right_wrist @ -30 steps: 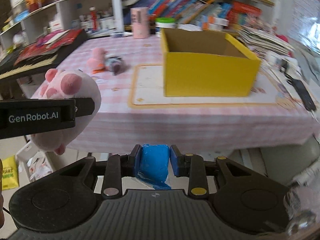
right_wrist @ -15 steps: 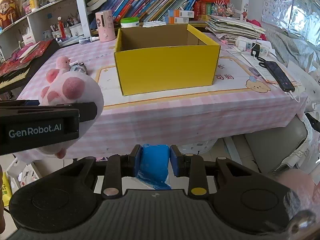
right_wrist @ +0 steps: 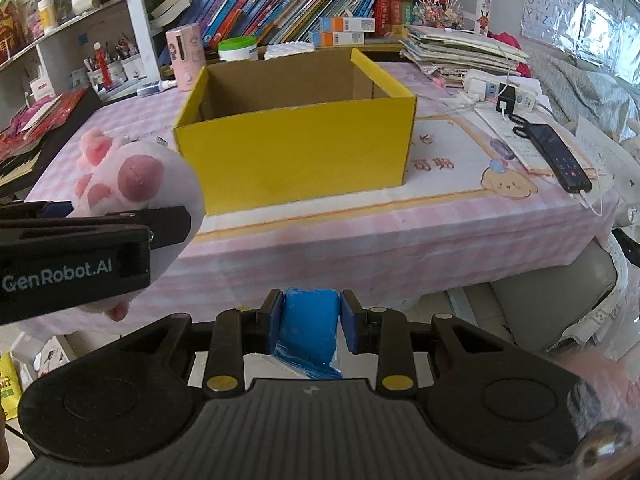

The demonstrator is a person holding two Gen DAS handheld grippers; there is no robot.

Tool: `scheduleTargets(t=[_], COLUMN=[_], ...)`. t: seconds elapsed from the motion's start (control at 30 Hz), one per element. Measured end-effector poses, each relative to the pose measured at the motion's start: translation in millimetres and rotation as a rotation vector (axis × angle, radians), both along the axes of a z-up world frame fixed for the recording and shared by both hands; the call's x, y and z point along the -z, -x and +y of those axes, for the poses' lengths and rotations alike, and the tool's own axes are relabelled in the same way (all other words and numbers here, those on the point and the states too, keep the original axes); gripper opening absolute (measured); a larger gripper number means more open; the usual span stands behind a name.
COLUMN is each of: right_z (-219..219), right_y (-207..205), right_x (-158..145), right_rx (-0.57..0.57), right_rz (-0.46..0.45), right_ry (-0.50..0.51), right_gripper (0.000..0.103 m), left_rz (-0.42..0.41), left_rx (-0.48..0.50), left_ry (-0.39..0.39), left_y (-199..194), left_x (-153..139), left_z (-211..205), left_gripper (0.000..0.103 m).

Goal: Organize objects
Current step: 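Lift the dispenser and pig and carry both toward the yellow box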

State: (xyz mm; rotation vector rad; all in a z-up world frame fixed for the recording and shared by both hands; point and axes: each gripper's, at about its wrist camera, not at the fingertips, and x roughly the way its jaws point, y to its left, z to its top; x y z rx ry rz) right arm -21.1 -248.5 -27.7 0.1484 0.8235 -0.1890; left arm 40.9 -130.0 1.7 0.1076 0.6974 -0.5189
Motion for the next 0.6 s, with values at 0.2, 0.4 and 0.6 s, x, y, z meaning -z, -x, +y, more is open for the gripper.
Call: scheduleTargets(t=[0.2, 0.4, 0.6], right_z=[-22.5, -52.2, -81.5], right_y=[-18.4, -41.7, -71.7], right_x=[-12.1, -35.2, -55.4], right_rx=[-0.020, -0.034, -0.080], right_rz=[-0.057, -0.177, -0.274], right_ry=[0.030, 0.091, 0.125], right_gripper=[0.029, 0.028, 0.028], left_rz=[-0.070, -0.135, -0.175], left_rx=[-0.008, -0.070, -0.147], left_ry=[0.028, 0.041, 0.037], left_y=[-12.5, -39.8, -70.2], left_x=[-12.3, -28.1, -36.1], left_z=[-22.4, -43.0, -59.0], left_gripper=[0.064, 0.064, 0.064])
